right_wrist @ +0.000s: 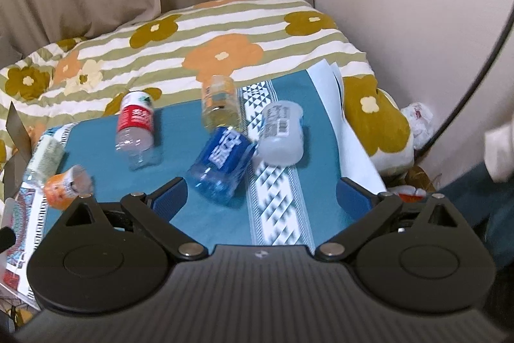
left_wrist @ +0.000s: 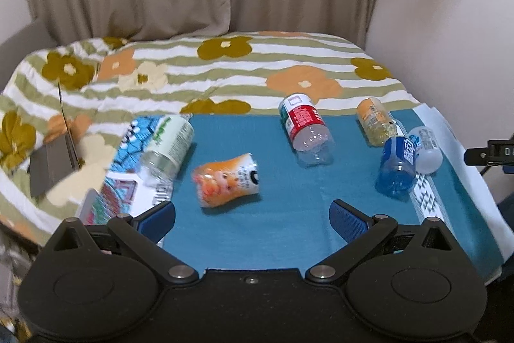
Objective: Flip cup upright
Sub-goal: 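Move the right gripper toward the clear plastic cup lying on its side, then close the right gripper on the clear cup's body, then lift the clear cup with the right gripper and rotate it upright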
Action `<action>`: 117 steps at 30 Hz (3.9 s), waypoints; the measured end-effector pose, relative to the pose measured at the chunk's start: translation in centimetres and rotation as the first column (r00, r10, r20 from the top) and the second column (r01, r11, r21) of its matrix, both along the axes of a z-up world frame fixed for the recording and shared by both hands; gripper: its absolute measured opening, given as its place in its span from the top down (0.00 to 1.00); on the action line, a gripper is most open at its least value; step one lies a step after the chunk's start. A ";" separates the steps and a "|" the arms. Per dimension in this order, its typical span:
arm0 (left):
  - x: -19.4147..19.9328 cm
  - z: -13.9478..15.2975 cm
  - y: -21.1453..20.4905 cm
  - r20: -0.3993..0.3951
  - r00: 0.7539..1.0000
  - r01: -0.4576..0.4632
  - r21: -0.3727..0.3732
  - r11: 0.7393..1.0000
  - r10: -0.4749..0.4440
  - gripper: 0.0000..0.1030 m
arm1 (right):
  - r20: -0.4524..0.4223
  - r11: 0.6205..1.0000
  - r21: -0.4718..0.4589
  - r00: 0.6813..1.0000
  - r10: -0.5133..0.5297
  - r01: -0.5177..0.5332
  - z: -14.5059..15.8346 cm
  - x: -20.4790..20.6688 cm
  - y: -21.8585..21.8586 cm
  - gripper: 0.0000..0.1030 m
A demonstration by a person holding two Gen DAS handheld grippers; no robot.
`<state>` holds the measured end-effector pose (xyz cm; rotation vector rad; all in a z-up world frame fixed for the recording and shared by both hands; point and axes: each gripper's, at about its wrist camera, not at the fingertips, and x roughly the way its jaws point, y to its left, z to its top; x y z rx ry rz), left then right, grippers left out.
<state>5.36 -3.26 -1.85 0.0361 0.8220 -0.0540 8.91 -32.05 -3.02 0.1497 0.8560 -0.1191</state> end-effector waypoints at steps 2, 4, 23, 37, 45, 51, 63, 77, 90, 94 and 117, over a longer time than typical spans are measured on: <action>0.7 -0.6 -1.2 -0.023 0.999 -0.030 0.011 0.999 0.030 0.00 | -0.013 1.000 0.004 1.000 0.016 -0.016 -0.8 1.8 -1.3 0.00; 1.4 -1.1 -2.4 -0.039 0.997 -0.060 0.028 0.998 0.061 0.00 | -0.024 0.999 0.010 0.999 0.034 -0.034 -1.6 3.6 -2.4 0.00; 5.5 -5.7 -8.4 -0.150 0.969 -0.187 0.071 0.980 0.196 0.00 | -0.143 0.987 0.112 0.981 0.129 -0.114 -9.7 14.7 -6.5 0.14; 5.7 -5.4 -8.9 -0.144 0.969 -0.193 0.066 0.979 0.201 0.00 | -0.133 0.981 0.143 0.980 0.151 -0.131 -9.6 14.4 -6.9 0.25; 4.8 -4.3 -7.1 -0.118 0.976 -0.180 0.037 0.983 0.183 0.00 | -0.077 0.982 0.114 0.985 0.157 -0.147 -5.8 11.8 -5.6 0.25; 3.8 -3.5 -4.8 -0.103 0.985 -0.134 0.018 0.991 0.135 0.00 | -0.053 0.982 0.107 0.986 0.160 -0.154 -3.5 8.8 -2.6 0.25; 0.9 -3.5 1.0 -0.079 0.997 -0.018 0.039 0.999 0.021 0.00 | -0.088 0.982 0.121 0.984 0.157 -0.146 -4.5 2.9 6.1 0.25; -0.9 -6.3 6.5 -0.121 0.992 0.038 0.030 0.999 -0.034 0.00 | -0.144 0.966 0.095 0.957 0.251 -0.239 -10.5 0.3 15.5 0.25; -1.3 -6.3 7.4 -0.120 0.992 0.045 0.029 0.999 -0.041 0.00 | -0.159 0.974 0.078 0.962 0.224 -0.214 -11.1 0.5 15.7 0.04; -1.4 -5.9 7.3 -0.117 0.993 0.037 0.024 0.999 -0.034 0.00 | -0.163 0.974 0.099 0.962 0.218 -0.204 -10.8 0.3 15.3 0.04; 7.6 -3.7 -5.3 -0.334 0.930 0.142 -0.055 0.988 -0.153 0.00 | -0.140 0.956 0.016 0.946 0.294 -0.294 -6.4 -2.5 4.4 0.00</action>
